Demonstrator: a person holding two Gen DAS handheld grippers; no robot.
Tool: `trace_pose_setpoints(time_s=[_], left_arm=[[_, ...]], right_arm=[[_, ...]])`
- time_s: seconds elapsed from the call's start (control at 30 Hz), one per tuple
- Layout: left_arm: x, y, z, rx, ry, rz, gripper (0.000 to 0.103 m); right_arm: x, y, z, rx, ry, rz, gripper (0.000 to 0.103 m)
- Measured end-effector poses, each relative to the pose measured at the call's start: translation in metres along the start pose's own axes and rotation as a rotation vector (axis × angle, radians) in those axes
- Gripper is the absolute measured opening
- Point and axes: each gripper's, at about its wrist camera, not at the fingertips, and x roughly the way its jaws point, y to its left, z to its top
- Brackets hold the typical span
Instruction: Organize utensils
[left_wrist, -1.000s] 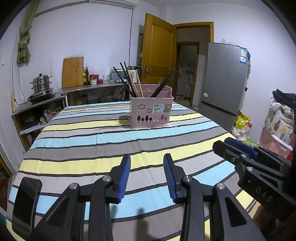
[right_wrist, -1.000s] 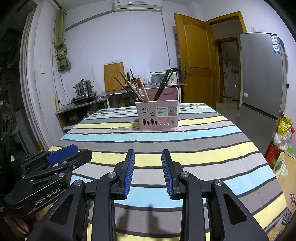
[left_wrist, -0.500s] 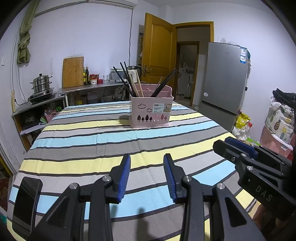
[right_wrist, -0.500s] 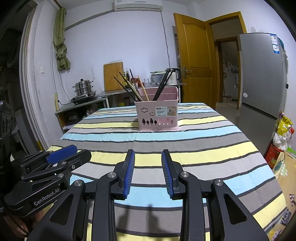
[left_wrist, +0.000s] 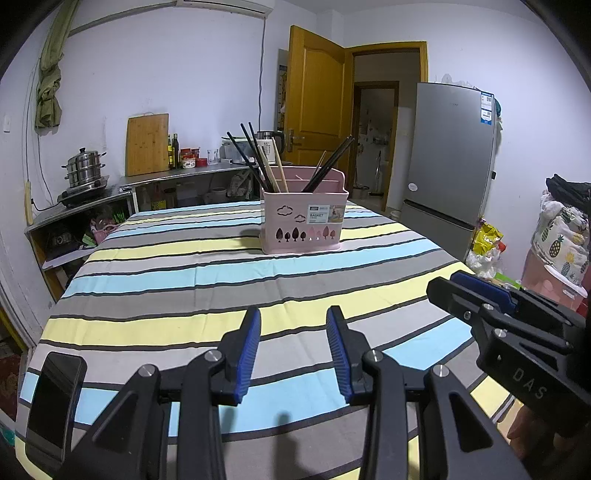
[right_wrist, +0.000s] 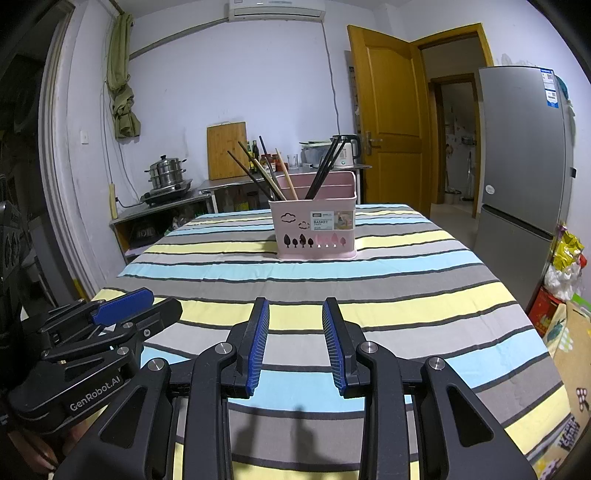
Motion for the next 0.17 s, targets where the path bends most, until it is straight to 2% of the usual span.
trace_pose_setpoints(time_s=[0.17], left_arm=[[0.0000, 0.0011, 0.0004, -0.002, -0.003, -0.001, 0.038]], right_arm=[[-0.0002, -0.0007, 0.0000, 0.000, -0.002, -0.001, 0.031]])
